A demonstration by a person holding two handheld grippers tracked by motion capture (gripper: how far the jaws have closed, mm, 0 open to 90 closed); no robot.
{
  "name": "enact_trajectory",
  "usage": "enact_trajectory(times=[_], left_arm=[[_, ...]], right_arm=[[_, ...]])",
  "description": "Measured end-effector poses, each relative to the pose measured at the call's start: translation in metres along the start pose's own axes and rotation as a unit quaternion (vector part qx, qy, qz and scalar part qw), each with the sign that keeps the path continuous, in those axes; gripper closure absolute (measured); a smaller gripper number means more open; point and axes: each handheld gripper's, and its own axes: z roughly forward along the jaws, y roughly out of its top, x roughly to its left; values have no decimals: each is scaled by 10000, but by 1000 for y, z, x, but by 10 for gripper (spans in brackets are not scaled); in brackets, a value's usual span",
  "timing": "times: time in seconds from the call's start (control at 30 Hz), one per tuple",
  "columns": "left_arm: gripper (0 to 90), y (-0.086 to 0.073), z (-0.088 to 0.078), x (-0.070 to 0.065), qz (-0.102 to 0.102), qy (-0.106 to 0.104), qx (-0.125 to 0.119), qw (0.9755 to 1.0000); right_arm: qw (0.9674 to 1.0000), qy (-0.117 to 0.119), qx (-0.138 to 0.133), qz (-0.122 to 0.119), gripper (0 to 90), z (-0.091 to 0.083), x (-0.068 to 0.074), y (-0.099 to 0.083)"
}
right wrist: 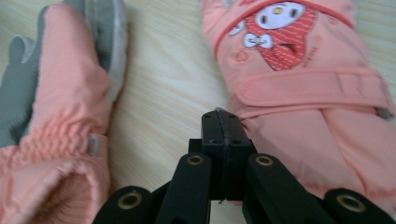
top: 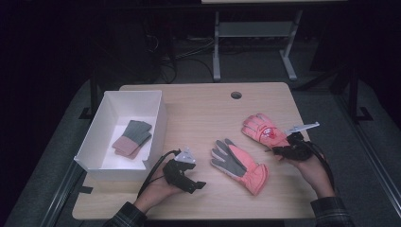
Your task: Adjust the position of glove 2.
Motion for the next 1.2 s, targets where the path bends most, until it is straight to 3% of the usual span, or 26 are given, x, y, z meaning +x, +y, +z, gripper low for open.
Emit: enact_trajectory(times=[0.13, 0.3, 0.47, 0.57, 0.73, 0.8, 0.87, 1.03, 1.2], left_arm=[[173, 0, 1, 0, -14, -1, 2, 10000], [173, 0, 1, 0, -26, -3, -11, 10000], [173, 0, 1, 0, -16, -11, -9, 10000], [173, 0, 2, 0, 22, -16, 23, 10000], [173, 0, 1, 1, -15, -20, -21, 10000], [173, 0, 1, 1, -9, -28, -14, 10000], [173, 0, 1, 1, -2, -35, -10, 10000], [173, -1, 1, 1, 29, -29, 28, 10000], [173, -1, 1, 2, 20, -34, 31, 10000]], right_arm=[[9999, 24, -35, 125, 874, -6, -11, -4], [9996, 197, -173, -50, 775, -11, -11, 6], [9988, -75, -340, -344, 650, -11, -6, 26], [9976, -303, -305, -534, 581, -6, -7, 36], [9976, -396, -187, -535, 473, 11, -13, 50], [9975, -455, -217, -501, 382, 17, -16, 52], [9977, -474, -34, -484, 337, 23, -19, 56], [9969, -519, -147, -568, 317, 31, -26, 63], [9971, -493, 19, -579, 310, 44, -32, 60]])
